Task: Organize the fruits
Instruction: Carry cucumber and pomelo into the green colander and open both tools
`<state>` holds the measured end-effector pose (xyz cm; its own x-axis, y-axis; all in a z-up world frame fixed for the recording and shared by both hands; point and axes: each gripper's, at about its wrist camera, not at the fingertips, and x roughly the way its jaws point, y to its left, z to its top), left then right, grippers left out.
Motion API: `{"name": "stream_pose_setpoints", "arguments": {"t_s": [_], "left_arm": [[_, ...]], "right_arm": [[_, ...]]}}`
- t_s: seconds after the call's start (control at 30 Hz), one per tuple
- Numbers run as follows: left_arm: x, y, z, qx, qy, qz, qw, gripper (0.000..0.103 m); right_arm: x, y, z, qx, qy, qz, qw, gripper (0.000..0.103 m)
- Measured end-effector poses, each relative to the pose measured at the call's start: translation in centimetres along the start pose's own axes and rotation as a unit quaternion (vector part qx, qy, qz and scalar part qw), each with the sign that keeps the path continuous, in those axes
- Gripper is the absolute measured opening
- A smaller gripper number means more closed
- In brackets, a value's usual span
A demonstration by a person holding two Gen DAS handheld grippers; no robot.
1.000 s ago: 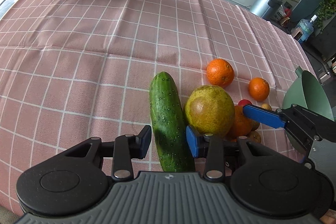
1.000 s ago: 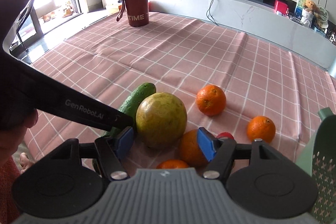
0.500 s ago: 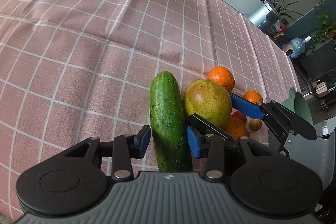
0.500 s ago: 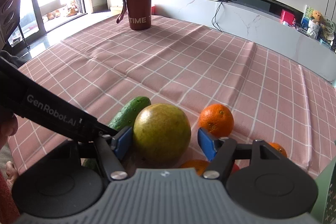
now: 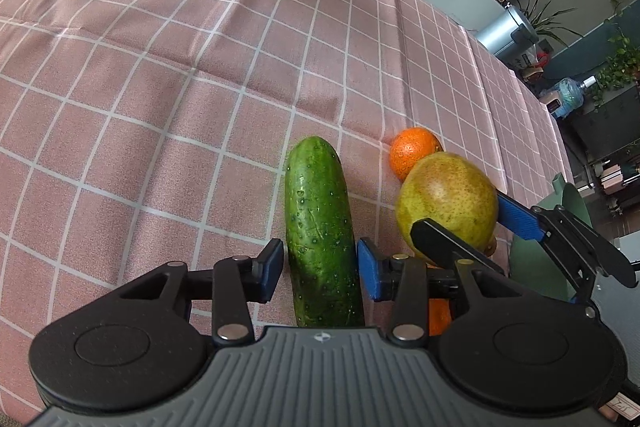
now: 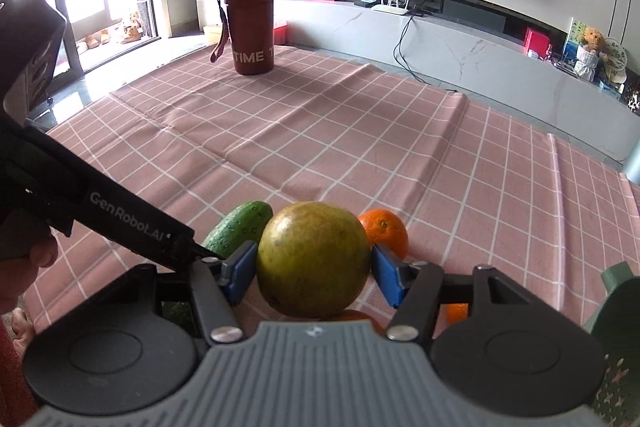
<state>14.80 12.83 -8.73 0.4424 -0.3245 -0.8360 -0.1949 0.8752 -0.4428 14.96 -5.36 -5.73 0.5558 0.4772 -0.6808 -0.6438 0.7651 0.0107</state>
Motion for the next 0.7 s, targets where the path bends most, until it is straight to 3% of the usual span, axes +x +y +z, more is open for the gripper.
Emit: {"name": "stream_pose_setpoints", "arguments": {"t_s": [0.27,0.47,0.7], "left_arm": [[0.5,-3.2,-0.7,0.048,-0.017,0.062,0.9968,0.045],[-0.3,-4.6,-2.1,0.064,-0.050,0.087,0.9928,0.042],[-4.1,-8.7,-3.4,0.098,-0.105,0.071,0.9871,0.042]], "right_arm": [[-3.5,-2.2,-0.3,0.059,-0.008,-0.021,0.998,0.059],[-6.8,-4.0,-0.8,0.102,-0.003,-0.039,0.994,0.059],[-11.9,-7.5,-2.5,0.164,-0.006,-0.056,0.985,0.059]]}}
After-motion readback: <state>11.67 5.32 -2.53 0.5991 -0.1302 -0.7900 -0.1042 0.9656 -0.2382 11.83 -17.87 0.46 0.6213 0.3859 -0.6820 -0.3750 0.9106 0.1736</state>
